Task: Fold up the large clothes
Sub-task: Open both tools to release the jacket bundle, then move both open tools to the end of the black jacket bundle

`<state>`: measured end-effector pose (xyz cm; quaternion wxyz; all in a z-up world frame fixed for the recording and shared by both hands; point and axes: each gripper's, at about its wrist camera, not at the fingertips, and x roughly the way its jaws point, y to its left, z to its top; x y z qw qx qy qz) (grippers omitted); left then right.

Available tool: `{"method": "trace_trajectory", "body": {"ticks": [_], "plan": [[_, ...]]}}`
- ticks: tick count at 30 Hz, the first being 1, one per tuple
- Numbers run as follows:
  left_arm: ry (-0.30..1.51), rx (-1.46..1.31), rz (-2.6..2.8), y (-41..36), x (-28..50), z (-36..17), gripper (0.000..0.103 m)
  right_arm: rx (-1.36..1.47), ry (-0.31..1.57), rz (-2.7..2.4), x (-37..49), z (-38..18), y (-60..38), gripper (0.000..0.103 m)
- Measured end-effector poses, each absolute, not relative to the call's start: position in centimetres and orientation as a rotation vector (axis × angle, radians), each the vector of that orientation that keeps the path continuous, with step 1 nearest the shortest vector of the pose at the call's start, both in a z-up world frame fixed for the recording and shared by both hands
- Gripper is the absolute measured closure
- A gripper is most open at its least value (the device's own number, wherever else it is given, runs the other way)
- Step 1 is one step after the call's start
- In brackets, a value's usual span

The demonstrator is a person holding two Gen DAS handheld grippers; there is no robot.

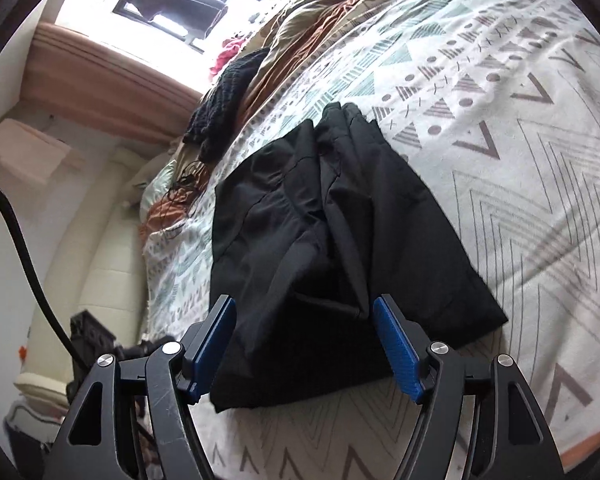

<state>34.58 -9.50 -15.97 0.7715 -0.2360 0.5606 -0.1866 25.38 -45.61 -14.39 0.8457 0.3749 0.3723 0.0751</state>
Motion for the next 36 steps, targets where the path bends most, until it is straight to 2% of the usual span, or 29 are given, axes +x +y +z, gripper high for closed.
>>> {"method": "trace_trajectory", "body": {"ticks": [1, 4, 14, 15, 17, 19, 25, 26, 27, 28, 29, 30, 34, 36], "plan": [[1.219, -0.512, -0.405, -9.4, 34.5, -16.1, 0.045, 0.785, 0.796, 0.154, 25.5, -14.5, -45.8, 0.076], [1.228, -0.503, -0.413, -9.7, 34.5, -16.6, 0.045, 0.834, 0.789, 0.191, 25.7, -14.8, -47.2, 0.090], [1.270, -0.465, -0.507, -14.0, 33.7, -17.7, 0.045, 0.896, 0.777, 0.070, 23.6, -17.7, -51.5, 0.099], [1.264, -0.440, -0.491, -14.4, 33.5, -17.7, 0.045, 0.889, 0.775, 0.055, 23.4, -17.9, -51.7, 0.103], [1.262, -0.418, -0.474, -14.8, 33.5, -17.5, 0.046, 0.850, 0.784, -0.057, 22.5, -18.3, -52.8, 0.103], [1.260, -0.426, -0.478, -14.8, 33.6, -17.4, 0.051, 0.911, 0.775, -0.069, 21.6, -19.0, -54.3, 0.103], [1.272, -0.419, -0.482, -15.2, 33.9, -17.1, 0.052, 0.978, 0.739, 0.039, 20.0, -17.3, -56.4, 0.102], [1.272, -0.422, -0.482, -15.4, 34.1, -17.1, 0.052, 0.951, 0.740, 0.058, 20.1, -16.5, -55.9, 0.095], [1.271, -0.421, -0.482, -15.5, 34.1, -17.1, 0.052, 0.929, 0.739, 0.081, 20.3, -15.8, -55.3, 0.066], [1.270, -0.418, -0.482, -15.5, 34.1, -17.1, 0.052, 0.924, 0.731, 0.100, 20.4, -15.4, -54.8, 0.030], [1.268, -0.416, -0.483, -15.5, 34.1, -17.1, 0.052, 0.923, 0.705, 0.125, 20.4, -14.8, -54.1, 0.020], [1.267, -0.415, -0.485, -15.5, 34.1, -17.2, 0.052, 0.920, 0.692, 0.147, 20.6, -14.5, -53.6, 0.017], [1.270, -0.424, -0.489, -15.3, 34.2, -17.3, 0.053, 0.925, 0.738, 0.182, 22.2, -14.8, -51.3, 0.017], [1.271, -0.424, -0.491, -15.2, 34.1, -17.3, 0.053, 0.910, 0.770, 0.206, 23.3, -15.4, -49.7, 0.021]]}}
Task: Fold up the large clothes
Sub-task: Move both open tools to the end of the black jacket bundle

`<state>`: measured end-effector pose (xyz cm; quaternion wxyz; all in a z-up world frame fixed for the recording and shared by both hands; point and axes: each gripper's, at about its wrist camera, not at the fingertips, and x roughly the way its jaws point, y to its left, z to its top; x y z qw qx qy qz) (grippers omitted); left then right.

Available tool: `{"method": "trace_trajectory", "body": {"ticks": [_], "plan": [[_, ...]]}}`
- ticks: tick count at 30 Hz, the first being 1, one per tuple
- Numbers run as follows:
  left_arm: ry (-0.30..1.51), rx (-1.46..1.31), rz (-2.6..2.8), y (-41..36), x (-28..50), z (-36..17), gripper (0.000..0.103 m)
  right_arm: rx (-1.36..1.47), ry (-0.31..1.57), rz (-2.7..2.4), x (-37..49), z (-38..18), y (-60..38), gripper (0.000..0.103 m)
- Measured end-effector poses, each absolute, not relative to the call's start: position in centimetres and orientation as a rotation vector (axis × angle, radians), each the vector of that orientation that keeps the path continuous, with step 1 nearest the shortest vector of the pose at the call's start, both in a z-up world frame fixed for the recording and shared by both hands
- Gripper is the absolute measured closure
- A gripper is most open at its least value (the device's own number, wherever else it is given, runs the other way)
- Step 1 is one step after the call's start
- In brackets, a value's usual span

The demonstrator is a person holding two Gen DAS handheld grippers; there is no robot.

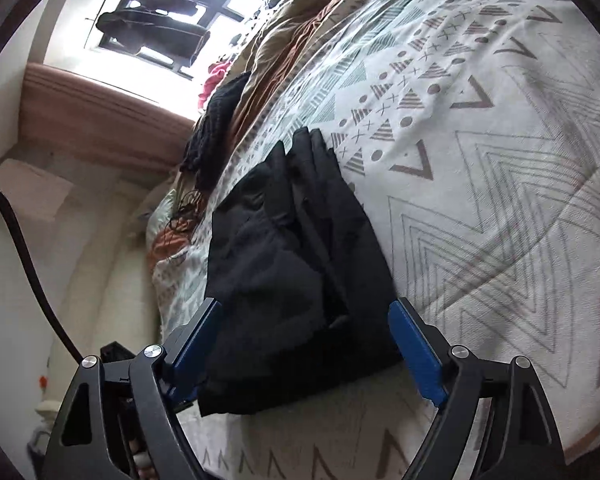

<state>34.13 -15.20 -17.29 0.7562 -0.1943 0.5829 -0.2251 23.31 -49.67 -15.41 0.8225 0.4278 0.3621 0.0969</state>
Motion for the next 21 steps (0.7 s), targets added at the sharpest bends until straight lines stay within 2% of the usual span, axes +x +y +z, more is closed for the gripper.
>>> {"method": "trace_trajectory", "body": {"ticks": [1, 2, 3, 4, 9, 13, 17, 21], "plan": [[1.271, -0.423, -0.491, -15.2, 34.1, -17.3, 0.053, 0.898, 0.784, 0.212, 23.6, -15.7, -49.1, 0.026], [1.273, -0.422, -0.491, -15.2, 34.1, -17.3, 0.053, 0.870, 0.819, 0.214, 24.3, -16.0, -48.0, 0.038], [1.274, -0.423, -0.492, -15.1, 34.2, -17.3, 0.053, 0.853, 0.843, 0.206, 24.8, -16.3, -47.5, 0.061], [1.273, -0.426, -0.496, -15.1, 34.2, -17.2, 0.054, 0.851, 0.854, 0.201, 25.1, -16.7, -47.4, 0.092], [1.237, -0.444, -0.536, -15.4, 34.3, -16.1, 0.053, 0.867, 0.764, 0.174, 24.3, -16.1, -49.3, 0.097], [1.186, -0.420, -0.530, -16.0, 34.6, -15.0, 0.053, 0.897, 0.765, 0.134, 23.3, -16.9, -50.8, 0.097], [1.224, -0.381, -0.514, -17.3, 35.2, -16.5, 0.053, 0.938, 0.785, 0.125, 22.1, -18.5, -51.5, 0.097], [1.226, -0.363, -0.490, -18.7, 35.1, -18.1, 0.043, 0.955, 0.775, 0.098, 20.9, -19.4, -51.8, 0.097]]}}
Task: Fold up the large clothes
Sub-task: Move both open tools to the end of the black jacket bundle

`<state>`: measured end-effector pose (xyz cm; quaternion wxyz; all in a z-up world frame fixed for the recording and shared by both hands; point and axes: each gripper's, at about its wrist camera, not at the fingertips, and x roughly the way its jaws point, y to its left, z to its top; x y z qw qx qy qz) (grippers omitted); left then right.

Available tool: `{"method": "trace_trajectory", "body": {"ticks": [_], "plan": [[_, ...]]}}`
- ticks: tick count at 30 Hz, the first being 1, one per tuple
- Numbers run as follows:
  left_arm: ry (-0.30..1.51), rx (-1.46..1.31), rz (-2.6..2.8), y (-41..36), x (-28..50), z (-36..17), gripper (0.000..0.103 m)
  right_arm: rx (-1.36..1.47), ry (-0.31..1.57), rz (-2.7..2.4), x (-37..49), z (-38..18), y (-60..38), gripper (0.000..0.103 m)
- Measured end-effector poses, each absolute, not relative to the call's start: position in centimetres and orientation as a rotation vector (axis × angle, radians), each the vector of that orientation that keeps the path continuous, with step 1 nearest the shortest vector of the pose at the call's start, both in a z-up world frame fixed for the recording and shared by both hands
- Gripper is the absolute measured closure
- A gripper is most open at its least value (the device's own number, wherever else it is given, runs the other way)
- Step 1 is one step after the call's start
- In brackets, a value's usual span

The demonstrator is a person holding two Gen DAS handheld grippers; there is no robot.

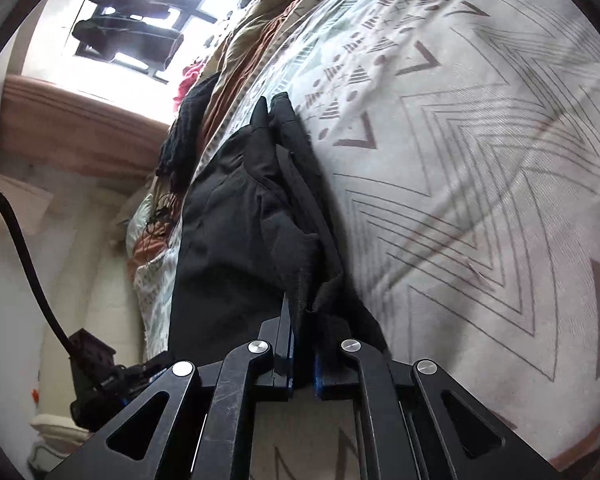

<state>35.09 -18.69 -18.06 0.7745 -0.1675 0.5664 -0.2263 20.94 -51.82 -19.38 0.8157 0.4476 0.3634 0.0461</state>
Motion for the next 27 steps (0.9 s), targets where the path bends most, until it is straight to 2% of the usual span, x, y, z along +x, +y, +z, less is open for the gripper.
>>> {"method": "trace_trajectory", "body": {"ticks": [14, 15, 17, 18, 19, 27], "plan": [[1.232, -0.351, -0.493, -18.7, 36.1, -18.0, 0.040, 0.925, 0.860, 0.104, 22.3, -20.9, -52.2, 0.097], [1.232, -0.355, -0.497, -18.5, 36.6, -17.9, 0.040, 0.918, 0.863, 0.111, 22.3, -20.7, -52.3, 0.094], [1.223, -0.358, -0.498, -18.0, 37.2, -17.6, 0.040, 0.846, 0.876, 0.101, 22.7, -19.6, -52.1, 0.076], [1.211, -0.356, -0.489, -17.6, 37.9, -17.4, 0.040, 0.813, 0.881, 0.075, 22.7, -19.1, -52.1, 0.051], [1.206, -0.355, -0.482, -17.3, 38.3, -17.3, 0.040, 0.790, 0.877, 0.058, 22.6, -18.6, -52.3, 0.039], [1.190, -0.385, -0.449, -16.0, 43.4, -17.1, 0.040, 0.750, 0.856, 0.111, 26.3, -15.5, -55.4, 0.039]]}}
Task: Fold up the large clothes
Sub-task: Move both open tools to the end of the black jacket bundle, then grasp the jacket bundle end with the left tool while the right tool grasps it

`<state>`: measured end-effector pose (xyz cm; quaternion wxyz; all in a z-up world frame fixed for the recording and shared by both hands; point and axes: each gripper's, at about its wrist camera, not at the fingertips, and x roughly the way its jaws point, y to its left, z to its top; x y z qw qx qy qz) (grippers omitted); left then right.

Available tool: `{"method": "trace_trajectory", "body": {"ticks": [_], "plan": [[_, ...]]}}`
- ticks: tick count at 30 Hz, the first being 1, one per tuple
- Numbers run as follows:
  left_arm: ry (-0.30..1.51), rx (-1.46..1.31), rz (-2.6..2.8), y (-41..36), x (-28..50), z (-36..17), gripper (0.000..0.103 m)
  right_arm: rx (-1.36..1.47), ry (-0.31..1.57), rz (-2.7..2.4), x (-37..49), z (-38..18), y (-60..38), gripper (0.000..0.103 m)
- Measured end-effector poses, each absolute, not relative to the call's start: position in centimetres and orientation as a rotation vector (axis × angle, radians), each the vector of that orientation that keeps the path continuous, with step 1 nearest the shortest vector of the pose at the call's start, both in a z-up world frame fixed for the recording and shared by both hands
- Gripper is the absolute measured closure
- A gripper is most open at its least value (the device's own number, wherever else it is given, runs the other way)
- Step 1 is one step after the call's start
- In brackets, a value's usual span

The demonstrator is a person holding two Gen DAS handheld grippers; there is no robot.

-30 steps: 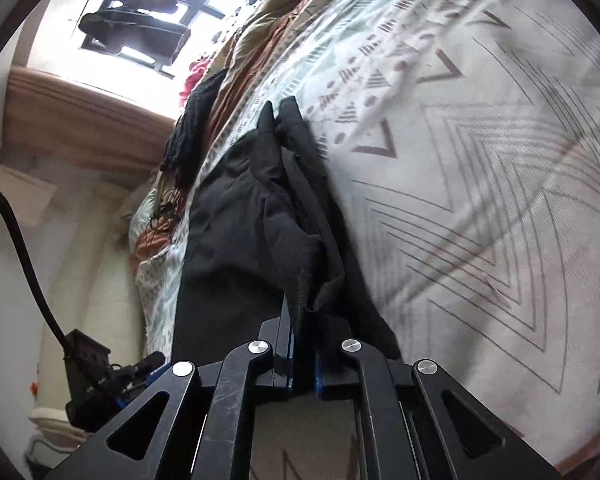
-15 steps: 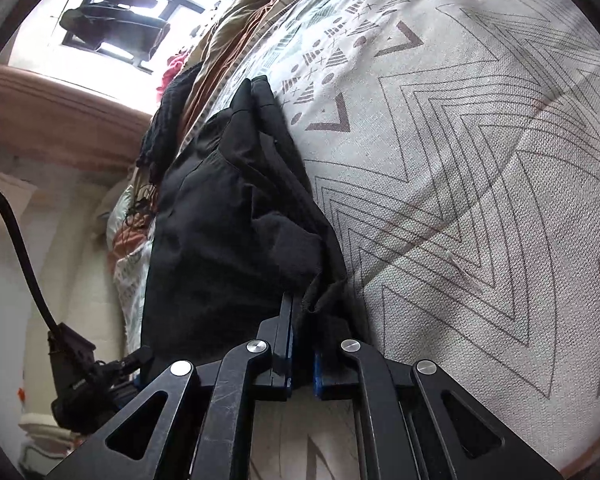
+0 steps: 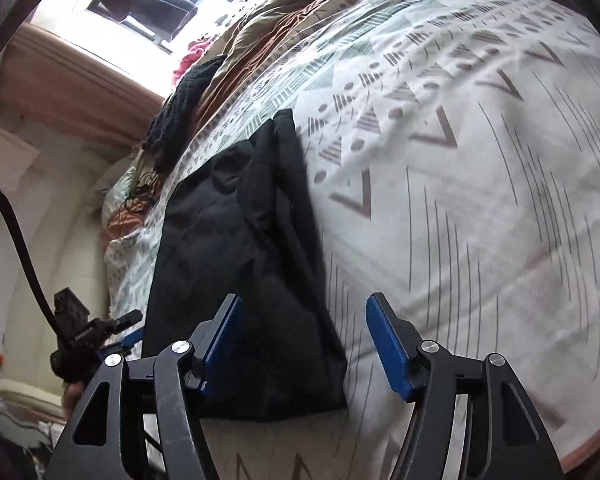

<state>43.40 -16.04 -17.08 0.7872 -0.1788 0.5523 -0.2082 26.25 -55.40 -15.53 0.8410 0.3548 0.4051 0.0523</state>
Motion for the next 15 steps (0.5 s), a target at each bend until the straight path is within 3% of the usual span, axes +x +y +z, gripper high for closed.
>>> {"method": "trace_trajectory", "body": {"ticks": [2, 4, 15], "plan": [[1.193, -0.379, -0.448, -16.2, 44.4, -17.2, 0.040, 0.748, 0.860, 0.154, 27.9, -15.3, -55.8, 0.037], [1.199, -0.376, -0.447, -16.3, 45.5, -17.6, 0.040, 0.732, 0.888, 0.191, 30.1, -15.4, -56.1, 0.024], [1.209, -0.422, -0.462, -17.5, 50.3, -18.8, 0.040, 0.794, 1.061, 0.398, 41.6, -19.3, -56.5, 0.024]]}}
